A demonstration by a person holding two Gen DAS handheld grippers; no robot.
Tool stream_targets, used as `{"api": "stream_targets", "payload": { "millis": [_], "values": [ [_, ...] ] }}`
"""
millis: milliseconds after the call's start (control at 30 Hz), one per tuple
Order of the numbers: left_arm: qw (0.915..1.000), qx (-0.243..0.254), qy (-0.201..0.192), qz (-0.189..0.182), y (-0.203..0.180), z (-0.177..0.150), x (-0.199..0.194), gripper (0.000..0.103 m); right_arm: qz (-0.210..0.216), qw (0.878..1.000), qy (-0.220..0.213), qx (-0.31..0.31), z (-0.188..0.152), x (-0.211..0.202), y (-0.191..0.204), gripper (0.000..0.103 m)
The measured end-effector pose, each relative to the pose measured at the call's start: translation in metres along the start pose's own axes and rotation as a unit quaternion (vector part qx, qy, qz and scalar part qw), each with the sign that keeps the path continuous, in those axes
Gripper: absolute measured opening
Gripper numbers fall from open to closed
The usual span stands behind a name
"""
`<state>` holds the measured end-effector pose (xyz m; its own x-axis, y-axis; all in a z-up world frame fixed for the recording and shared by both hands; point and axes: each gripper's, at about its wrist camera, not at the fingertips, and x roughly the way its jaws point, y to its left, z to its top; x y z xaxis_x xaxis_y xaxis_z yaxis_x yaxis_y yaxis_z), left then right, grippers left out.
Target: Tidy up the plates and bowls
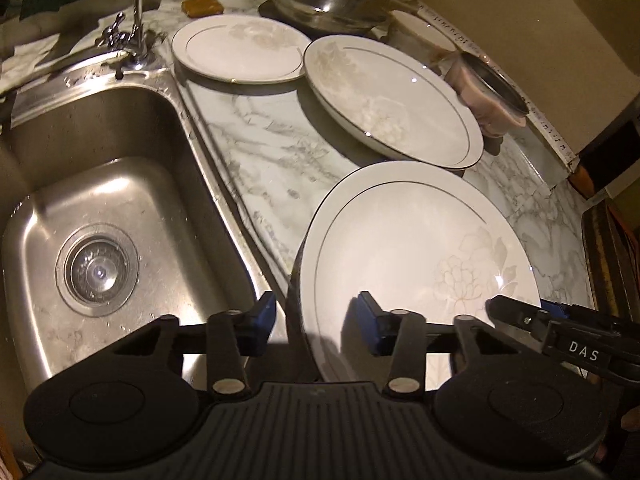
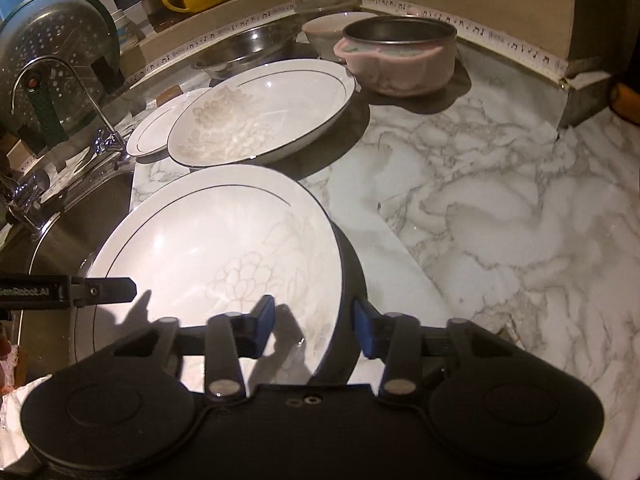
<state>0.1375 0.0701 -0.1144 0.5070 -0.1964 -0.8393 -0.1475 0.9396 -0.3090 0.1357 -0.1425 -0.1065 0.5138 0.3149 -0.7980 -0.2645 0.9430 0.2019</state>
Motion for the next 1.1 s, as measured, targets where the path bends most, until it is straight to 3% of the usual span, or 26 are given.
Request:
{"api": "stream_targets", "payload": {
  "millis": [233, 333, 700, 1100],
  "values": [
    [1.0000, -0.007, 0.001, -0.003, 0.003, -0.002, -0.001, 0.032, 0.007, 1.000, 0.002, 0.011, 0.001, -0.002, -0.005, 0.026],
    [0.9999, -0.008, -0.001, -0.012, 0.002, -0.002, -0.003, 0.018, 0.012, 1.000, 0.004, 0.016, 0.001, -0.002, -0.007, 0.023],
    [0.9999, 0.002, -0.017, -0.001, 0.000, -0.003, -0.010, 0.015, 0.022, 0.999, 0.004, 0.031, 0.001, -0.004, -0.012, 0.018],
    [0.9986, 0.024, -0.046, 0.008, -0.003, -0.004, -0.029, 0.015, 0.019, 1.000, -0.024, -0.003, 0.005, -0.020, 0.003, 0.016]
  ]
}}
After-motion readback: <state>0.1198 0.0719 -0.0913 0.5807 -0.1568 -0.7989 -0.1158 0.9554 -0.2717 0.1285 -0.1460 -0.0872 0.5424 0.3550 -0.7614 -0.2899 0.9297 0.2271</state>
